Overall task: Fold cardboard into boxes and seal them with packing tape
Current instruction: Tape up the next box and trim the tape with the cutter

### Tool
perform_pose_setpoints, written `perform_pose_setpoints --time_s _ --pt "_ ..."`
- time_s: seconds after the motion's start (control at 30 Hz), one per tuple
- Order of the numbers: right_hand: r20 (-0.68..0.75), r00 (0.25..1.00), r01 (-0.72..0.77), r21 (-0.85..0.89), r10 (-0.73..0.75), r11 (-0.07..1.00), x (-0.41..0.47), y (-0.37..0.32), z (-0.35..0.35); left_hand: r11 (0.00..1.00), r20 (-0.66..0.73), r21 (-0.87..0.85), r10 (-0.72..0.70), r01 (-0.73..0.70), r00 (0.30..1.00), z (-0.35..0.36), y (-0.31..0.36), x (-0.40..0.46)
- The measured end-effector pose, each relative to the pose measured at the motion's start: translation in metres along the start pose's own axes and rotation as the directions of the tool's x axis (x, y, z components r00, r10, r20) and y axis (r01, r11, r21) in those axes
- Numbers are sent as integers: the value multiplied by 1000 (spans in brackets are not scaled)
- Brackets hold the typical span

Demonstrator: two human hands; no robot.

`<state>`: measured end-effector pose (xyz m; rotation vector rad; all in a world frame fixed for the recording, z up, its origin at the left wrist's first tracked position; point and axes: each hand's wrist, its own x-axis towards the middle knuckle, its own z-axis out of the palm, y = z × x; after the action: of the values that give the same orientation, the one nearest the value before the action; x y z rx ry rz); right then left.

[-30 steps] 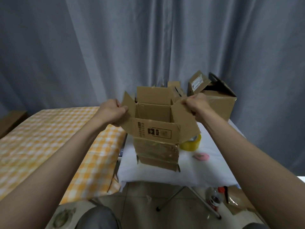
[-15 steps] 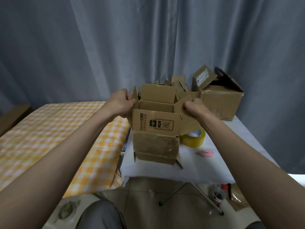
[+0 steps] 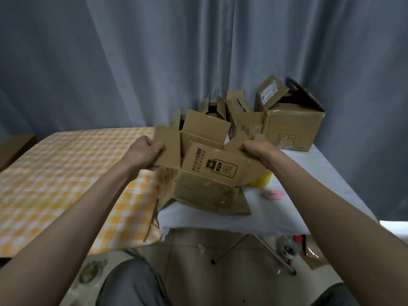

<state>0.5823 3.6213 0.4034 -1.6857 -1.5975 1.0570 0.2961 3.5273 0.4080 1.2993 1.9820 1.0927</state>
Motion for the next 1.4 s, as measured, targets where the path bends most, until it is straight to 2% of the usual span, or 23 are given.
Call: perform_pose_setpoints --time_s 0.03,0.1,0.17,0.23,0.3,0.37,0.43,0.5,0.57,0.7,0.8,0.9,1.03,1.13,1.2,1.4 --pt "11 1000 5 -6 -5 1000 1 0 1 998 -11 65 -16 16 1000 -2 -4 -1" --pt "9 1000 27 -30 -27 999 0 3 8 947 -36 320 0 11 999 -4 -16 -3" --pt "-4 999 48 -41 -48 998 -1 12 15 812 20 547 231 -204 973 -4 -26 -6" --pt "12 999 41 -13 -41 999 -5 22 17 714 168 521 451 -468 876 -1 -28 -14" --pt "31 999 -33 133 29 991 -6 32 16 733 202 363 541 -576 816 1 -30 -18" --pt "44 996 -81 256 72 963 -3 37 13 798 145 255 527 -547 837 0 -28 -22" --pt "47 997 -72 268 62 961 0 34 10 833 190 229 469 -504 862 0 -23 -24" --pt "44 998 -50 270 40 962 4 27 7 816 248 300 435 -495 866 4 -18 -25" --pt "44 999 -31 268 20 963 7 20 6 803 230 340 433 -489 872 8 -13 -25" --pt "37 999 -29 241 20 970 10 16 8 843 195 175 476 -508 858 3 -16 -30" --pt "44 998 -47 227 38 973 7 18 17 836 170 324 409 -443 896 5 -19 -32" --pt "52 997 -61 233 50 971 4 22 24 737 177 538 375 -409 910 16 -16 -28" --pt "73 995 -77 246 61 966 -1 26 23 686 185 636 309 -354 933 25 -8 -16" --pt "106 994 -59 255 33 965 -6 24 22 787 272 532 192 -314 943 27 8 2" --pt "137 990 -55 255 20 965 -9 22 22 816 318 484 171 -315 933 27 20 14" --pt "160 987 -55 264 13 963 -11 20 20 821 327 390 301 -418 896 30 25 28"
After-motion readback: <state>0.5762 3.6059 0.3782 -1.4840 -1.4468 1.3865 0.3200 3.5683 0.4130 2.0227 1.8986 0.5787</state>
